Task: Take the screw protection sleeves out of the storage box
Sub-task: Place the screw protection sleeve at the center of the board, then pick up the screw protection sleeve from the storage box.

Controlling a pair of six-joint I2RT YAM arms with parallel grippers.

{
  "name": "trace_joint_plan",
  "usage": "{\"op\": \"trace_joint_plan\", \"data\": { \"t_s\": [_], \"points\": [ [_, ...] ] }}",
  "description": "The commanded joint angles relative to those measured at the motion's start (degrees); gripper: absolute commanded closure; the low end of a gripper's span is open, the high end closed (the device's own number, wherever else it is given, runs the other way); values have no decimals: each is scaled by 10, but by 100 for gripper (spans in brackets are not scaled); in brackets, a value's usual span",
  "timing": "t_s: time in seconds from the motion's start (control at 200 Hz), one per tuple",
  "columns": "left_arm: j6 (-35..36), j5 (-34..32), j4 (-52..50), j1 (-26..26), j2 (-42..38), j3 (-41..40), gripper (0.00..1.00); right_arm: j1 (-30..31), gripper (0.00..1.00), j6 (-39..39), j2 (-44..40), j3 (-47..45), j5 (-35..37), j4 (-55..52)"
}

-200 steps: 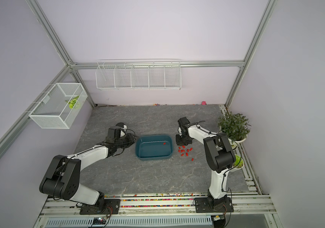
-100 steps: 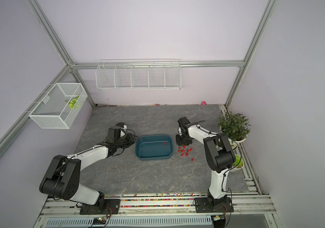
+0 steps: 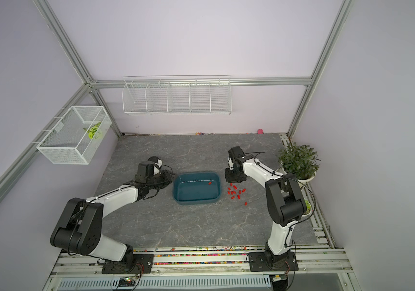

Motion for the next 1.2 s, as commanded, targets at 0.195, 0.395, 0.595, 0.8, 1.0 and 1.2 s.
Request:
{"op": "trace_joint_plan", "data": {
  "t_s": [0.195, 0.395, 0.595, 0.8, 1.0, 1.2],
  "points": [
    [6, 5, 2, 2, 6, 7, 64, 19, 68, 15, -81, -10, 10, 4],
    [7, 5, 1, 3, 6, 9, 64, 59, 68, 16, -102, 6, 23, 5],
    [7, 4, 0, 2, 6, 9, 64, 110, 69, 21, -110, 7, 77, 29],
    [8, 7, 1, 3, 8, 10, 64, 146, 68, 31, -98, 12, 97, 54],
    [6, 9, 10, 4, 4, 4, 64, 172, 68, 40, -54, 50, 118, 25],
    [6, 9, 14, 5, -4, -1, 64, 196, 67, 46, -12, 89, 143, -2]
  ]
}}
